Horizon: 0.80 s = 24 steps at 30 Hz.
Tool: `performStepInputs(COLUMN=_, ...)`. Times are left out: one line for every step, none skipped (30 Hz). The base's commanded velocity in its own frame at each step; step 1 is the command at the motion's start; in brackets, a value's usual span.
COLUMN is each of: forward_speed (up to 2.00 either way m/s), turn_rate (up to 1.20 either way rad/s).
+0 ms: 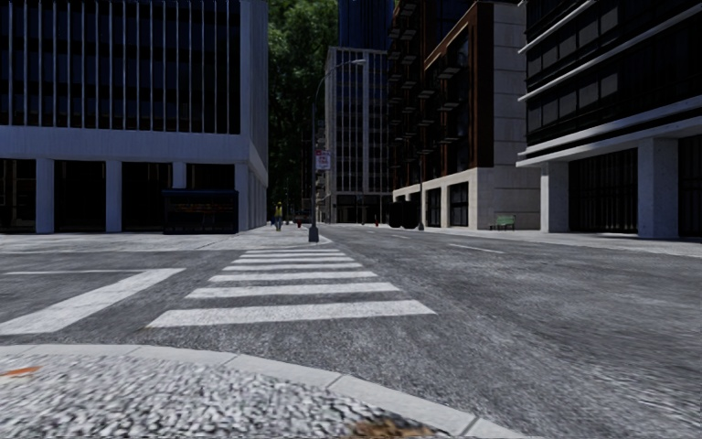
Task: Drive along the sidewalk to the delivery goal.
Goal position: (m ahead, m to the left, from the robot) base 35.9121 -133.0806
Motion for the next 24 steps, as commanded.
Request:
performStepInputs(forward_speed=2.00, turn_rate=0.29)
performStepInputs(forward_speed=2.00, turn_rate=0.29)
performStepInputs(forward_speed=2.00, turn_rate=0.29)
performStepInputs(forward_speed=2.00, turn_rate=0.29)
performStepInputs(forward_speed=2.00, turn_rate=0.29)
performStepInputs(forward_speed=2.00, turn_rate=0.30)
performStepInputs(forward_speed=2.00, turn_rate=0.32)
performStepInputs(forward_speed=2.00, turn_rate=0.34)
performStepInputs(forward_speed=2.00, turn_rate=0.34)
performStepInputs(forward_speed=2.00, turn_rate=0.34)
performStepInputs(forward_speed=2.00, turn_rate=0.35)
performStepInputs(forward_speed=2.00, turn_rate=0.35)
performStepInputs(forward_speed=2.00, turn_rate=0.35)
performStepInputs(forward_speed=2.00, turn_rate=0.36)
performStepInputs(forward_speed=2.00, turn_rate=0.37)
performStepInputs(forward_speed=2.00, turn_rate=0.37)
performStepInputs(forward_speed=2.00, turn_rate=0.37)
performStepInputs(forward_speed=2.00, turn_rate=0.37)
performStepInputs(forward_speed=2.00, turn_rate=0.37)
performStepInputs(forward_speed=2.00, turn_rate=0.37)
performStepInputs(forward_speed=2.00, turn_rate=0.37)
performStepInputs(forward_speed=2.00, turn_rate=0.37)
performStepInputs(forward_speed=2.00, turn_rate=0.37)
performStepInputs(forward_speed=2.00, turn_rate=0.37)
